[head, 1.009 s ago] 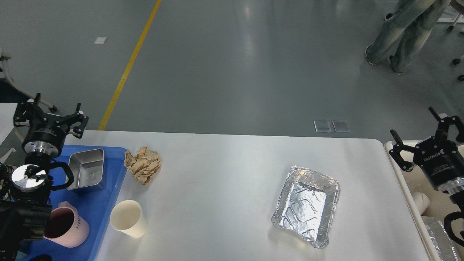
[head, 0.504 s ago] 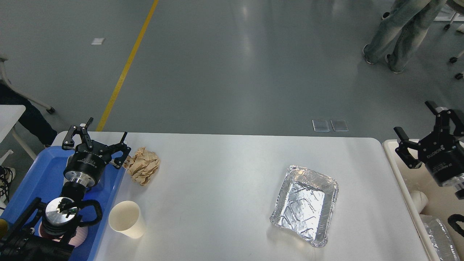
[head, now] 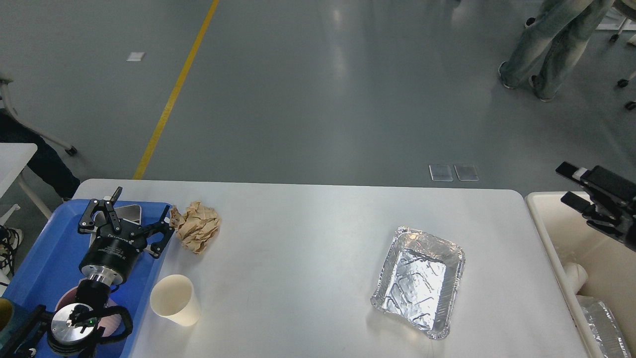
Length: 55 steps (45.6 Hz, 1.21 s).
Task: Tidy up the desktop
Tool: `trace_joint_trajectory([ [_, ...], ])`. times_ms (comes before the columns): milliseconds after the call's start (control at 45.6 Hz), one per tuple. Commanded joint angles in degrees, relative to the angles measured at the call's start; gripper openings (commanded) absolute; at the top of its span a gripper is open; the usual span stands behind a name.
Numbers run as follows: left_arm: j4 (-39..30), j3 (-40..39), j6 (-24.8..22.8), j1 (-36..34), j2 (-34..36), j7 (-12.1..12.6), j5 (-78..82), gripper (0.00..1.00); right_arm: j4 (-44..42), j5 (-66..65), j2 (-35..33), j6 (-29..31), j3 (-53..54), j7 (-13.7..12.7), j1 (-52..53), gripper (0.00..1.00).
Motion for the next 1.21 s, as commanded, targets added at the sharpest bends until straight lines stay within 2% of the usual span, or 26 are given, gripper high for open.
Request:
trace_joint_trajectory([
  [0,0.0,0.0,0.0,0.2,0.1,0.0,0.0,0.97,0.5,-6.2,-10.9,-0.4,-1.2,3.4,0.0,1.00],
  [88,0.0,-0.3,0.0,0.3,0.1,0.0,0.0,0.97,0.5,-8.0,-15.0,-0.4,-1.3,5.2,0.0,1.00],
  [241,0.0,-1.1,0.0,0.6,0.4,0.0,0.0,0.97,2.5,-13.6,-20.1,-0.3,-1.7,11.6,0.1,1.00],
  [263,0.0,-1.1,0.0,0.7,0.4,0.0,0.0,0.97,3.1,-14.8,-21.1,-0.3,-2.0,11.7,0.1,1.00],
  [417,0.3,-1.2,0.0,0.8,0.4,0.0,0.0,0.97,3.4,-21.7,-24.5,-0.4,-5.6,10.9,0.5,1.00],
  [768,0.8,-1.1,0.3,0.5,0.6,0.1,0.0,0.97,2.3,-20.4,-25.5,1.5,-7.1,10.9,1.0,1.00],
  [921,1.0,-1.1,0.4,0.5,0.8,0.1,0.0,0.97,2.7,-20.2,-31.3,1.4,-7.2,9.4,1.1,1.00],
  [965,1.0,-1.1,0.4,0.5,0.8,0.1,0.0,0.97,1.9,-20.0,-31.3,1.1,-7.2,8.5,1.3,1.00],
  [1184,1.1,-1.1,0.6,0.5,0.8,0.1,0.0,0.97,4.3,-19.5,-28.6,1.8,-7.4,8.5,1.5,1.00],
])
